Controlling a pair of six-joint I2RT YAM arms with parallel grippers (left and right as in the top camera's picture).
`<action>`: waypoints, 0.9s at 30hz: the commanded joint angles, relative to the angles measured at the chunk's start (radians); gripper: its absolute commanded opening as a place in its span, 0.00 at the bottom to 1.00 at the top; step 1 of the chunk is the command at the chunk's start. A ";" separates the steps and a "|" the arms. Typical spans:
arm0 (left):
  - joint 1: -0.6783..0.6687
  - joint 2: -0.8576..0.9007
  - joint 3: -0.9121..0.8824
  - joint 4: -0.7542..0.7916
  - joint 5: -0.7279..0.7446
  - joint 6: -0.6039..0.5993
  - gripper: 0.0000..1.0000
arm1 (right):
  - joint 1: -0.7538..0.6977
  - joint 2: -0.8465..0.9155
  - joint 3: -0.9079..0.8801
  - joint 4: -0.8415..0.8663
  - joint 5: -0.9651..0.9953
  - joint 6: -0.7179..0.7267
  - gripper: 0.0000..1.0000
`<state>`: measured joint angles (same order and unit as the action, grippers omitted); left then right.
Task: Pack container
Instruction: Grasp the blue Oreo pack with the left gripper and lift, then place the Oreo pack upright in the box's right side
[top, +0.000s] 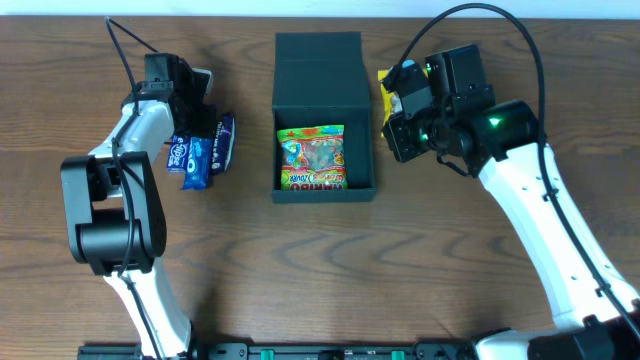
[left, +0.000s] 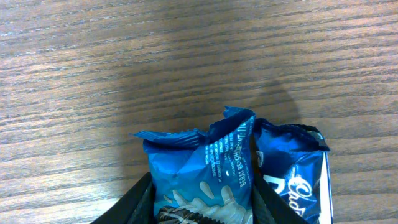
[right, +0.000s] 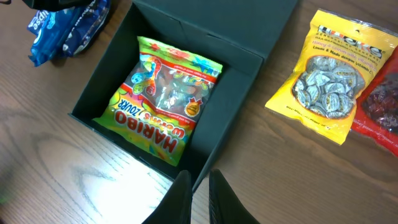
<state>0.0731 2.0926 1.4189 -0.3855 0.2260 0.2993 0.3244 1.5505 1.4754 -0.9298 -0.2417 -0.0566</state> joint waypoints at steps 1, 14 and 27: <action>0.001 0.032 0.019 -0.008 0.031 -0.024 0.20 | -0.007 0.002 -0.004 0.000 0.006 -0.012 0.11; -0.004 0.032 0.443 -0.367 0.027 -0.176 0.06 | -0.143 0.002 -0.004 -0.009 0.014 0.066 0.08; -0.342 0.032 0.597 -0.513 0.121 -0.498 0.06 | -0.405 -0.008 -0.004 -0.076 -0.033 0.182 0.04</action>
<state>-0.1844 2.1357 2.0037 -0.9043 0.3298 -0.0948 -0.0399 1.5505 1.4750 -0.9981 -0.2466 0.0826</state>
